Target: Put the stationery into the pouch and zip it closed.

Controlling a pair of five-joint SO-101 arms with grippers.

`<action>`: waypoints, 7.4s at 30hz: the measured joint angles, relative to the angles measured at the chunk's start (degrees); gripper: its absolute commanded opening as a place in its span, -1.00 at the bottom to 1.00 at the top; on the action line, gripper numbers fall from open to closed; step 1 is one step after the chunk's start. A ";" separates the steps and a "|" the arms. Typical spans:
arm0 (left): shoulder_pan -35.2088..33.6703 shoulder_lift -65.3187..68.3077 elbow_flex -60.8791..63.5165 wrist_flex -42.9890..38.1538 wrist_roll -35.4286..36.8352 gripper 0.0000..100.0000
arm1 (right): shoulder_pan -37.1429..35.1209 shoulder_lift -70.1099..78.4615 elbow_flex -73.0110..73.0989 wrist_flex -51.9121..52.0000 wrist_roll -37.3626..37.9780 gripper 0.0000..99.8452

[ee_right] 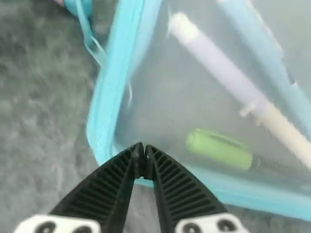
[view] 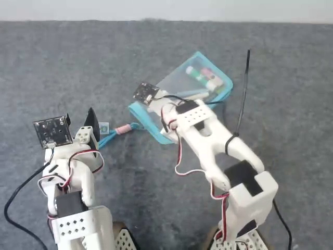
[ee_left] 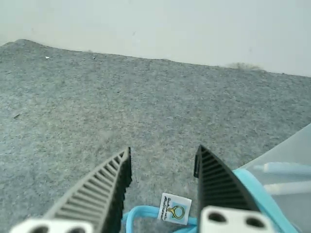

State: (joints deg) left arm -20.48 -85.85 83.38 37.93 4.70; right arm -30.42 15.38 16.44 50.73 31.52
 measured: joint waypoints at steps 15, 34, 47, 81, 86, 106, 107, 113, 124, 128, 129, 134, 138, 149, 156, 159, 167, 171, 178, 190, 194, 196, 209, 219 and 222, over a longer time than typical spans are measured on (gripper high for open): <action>-12.84 0.00 -1.23 -4.04 -0.09 -0.65 | -7.38 -2.02 -9.49 11.16 -21.45 -0.98; -35.08 0.00 5.54 -11.87 -14.24 -0.69 | -19.78 10.55 -27.60 5.80 -47.56 -0.54; -35.08 0.00 5.54 -11.87 -14.24 -0.69 | -19.87 34.55 -58.02 19.25 -87.82 -0.53; -33.05 0.00 5.54 -11.69 -14.24 -0.69 | -12.22 45.19 -76.75 47.56 -67.78 -0.99; -27.52 0.00 5.27 -6.95 -14.86 -0.69 | -4.84 39.38 -73.93 49.58 -45.80 -0.99; 4.57 0.00 -12.57 24.62 -18.29 -0.50 | -0.53 -45.10 -15.74 49.58 -10.81 -0.99; 6.77 0.00 -14.24 24.62 -17.23 -0.47 | -0.09 -48.70 -12.92 49.49 -10.46 -0.99; 23.65 -0.53 -17.76 24.62 -12.75 -0.41 | 3.52 -60.40 -1.67 49.41 -10.02 -0.99; 39.74 -0.35 -10.29 17.76 -11.25 -0.41 | 4.04 -65.58 -1.32 49.67 -9.85 -0.99; 39.82 0.00 -4.75 12.57 -11.43 -0.43 | 4.22 -66.20 -1.32 49.67 -9.93 -0.99; 39.56 0.00 -4.22 12.22 -11.60 -0.43 | 4.13 -66.46 -1.32 49.67 -9.93 -0.99; 33.23 0.00 -3.87 12.66 -12.22 -0.43 | 4.04 -66.81 0.79 49.67 -12.13 -0.99; 27.96 0.00 -3.87 16.35 -14.68 -0.43 | 2.90 -63.21 8.09 49.67 -13.01 -0.99; 16.26 0.00 -3.16 12.92 -14.42 -0.43 | 2.81 -29.36 16.09 39.74 -13.98 -0.99; 15.74 0.00 -3.16 12.84 -14.07 -0.43 | 1.93 -13.27 16.09 30.77 -14.15 -0.99; 15.74 0.00 -3.16 12.84 -14.07 -0.43 | 3.43 -10.20 15.65 29.10 -14.15 -0.99; 15.74 0.00 -3.16 12.84 -13.89 -0.43 | 13.10 0.44 -1.23 30.86 -14.15 -0.99; 15.74 0.00 -3.16 12.84 -13.89 -0.43 | 16.79 9.32 -14.33 32.88 -14.15 -0.99; 15.74 0.00 -1.67 12.13 -13.89 -0.43 | 21.71 23.21 -38.77 36.48 -14.42 -0.99; 15.74 0.00 -1.67 12.13 -13.89 -0.43 | 22.24 30.15 -58.90 49.58 -14.51 -0.99; 15.74 0.00 -1.67 12.13 -13.89 -0.43 | 22.33 28.13 -58.02 49.58 -17.32 -0.99; 15.74 0.00 -1.67 12.13 -13.89 -0.43 | 22.24 24.97 -55.74 49.58 -18.11 -0.99; 15.82 0.00 2.02 7.12 -13.89 -0.43 | 13.89 -14.77 -8.79 33.14 -24.18 -0.95; 15.82 0.00 2.02 7.12 -13.89 -0.43 | 11.34 -13.27 4.13 20.75 -36.40 -0.45; 15.82 0.00 2.02 7.12 -13.89 -0.43 | 11.43 -6.95 3.34 18.02 -39.56 -0.45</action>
State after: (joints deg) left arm -4.66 -85.85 85.41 45.05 -9.19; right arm -18.99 8.44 19.78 68.75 -8.04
